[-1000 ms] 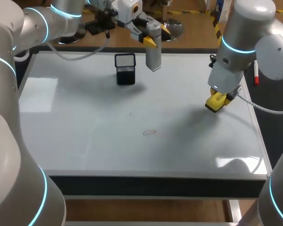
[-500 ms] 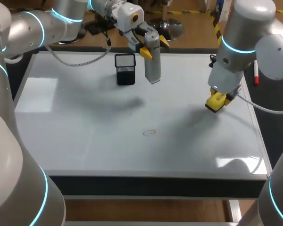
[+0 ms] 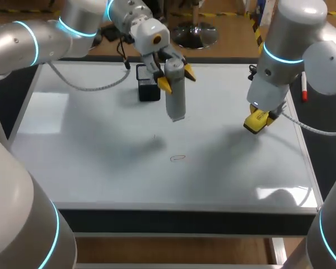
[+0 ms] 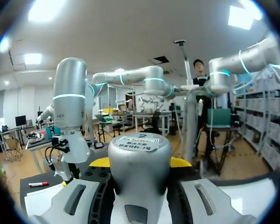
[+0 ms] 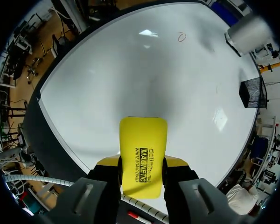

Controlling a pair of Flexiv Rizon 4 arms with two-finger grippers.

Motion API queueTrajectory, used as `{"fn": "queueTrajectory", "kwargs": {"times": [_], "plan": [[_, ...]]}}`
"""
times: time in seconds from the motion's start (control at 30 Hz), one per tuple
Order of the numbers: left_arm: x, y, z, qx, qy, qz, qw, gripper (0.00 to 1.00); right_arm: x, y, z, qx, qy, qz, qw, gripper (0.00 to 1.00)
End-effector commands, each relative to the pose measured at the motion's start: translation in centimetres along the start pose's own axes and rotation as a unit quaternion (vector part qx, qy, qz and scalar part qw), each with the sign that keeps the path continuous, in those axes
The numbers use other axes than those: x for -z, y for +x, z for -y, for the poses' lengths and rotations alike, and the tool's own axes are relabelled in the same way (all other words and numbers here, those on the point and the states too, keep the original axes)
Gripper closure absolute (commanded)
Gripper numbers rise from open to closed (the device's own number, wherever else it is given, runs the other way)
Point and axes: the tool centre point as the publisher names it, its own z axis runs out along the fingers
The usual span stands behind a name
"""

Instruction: Pick up the inspection probe, press it on each red-marked spot on the whiteboard one by one, put down the probe, pick up the eraser, and wipe off all the red marks.

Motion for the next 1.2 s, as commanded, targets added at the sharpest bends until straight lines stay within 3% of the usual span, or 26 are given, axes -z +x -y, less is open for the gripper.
{"fn": "queueTrajectory", "kwargs": {"times": [0.03,0.4,1.2], "plan": [[-2.2,1.4,0.1,-0.004,-0.019,0.193,0.981,1.0,0.0,0.0,0.1,0.001,0.001,-0.001,1.0,1.0],[-4.2,2.9,-1.6,0.002,-0.014,0.196,0.98,1.0,0.0,0.0,0.1,0.001,0.001,-0.001,1.0,1.0],[-5.7,3.2,-5.8,0.019,0.022,0.159,0.987,1.0,0.0,0.0,0.1,0.001,0.001,-0.001,1.0,1.0]]}}
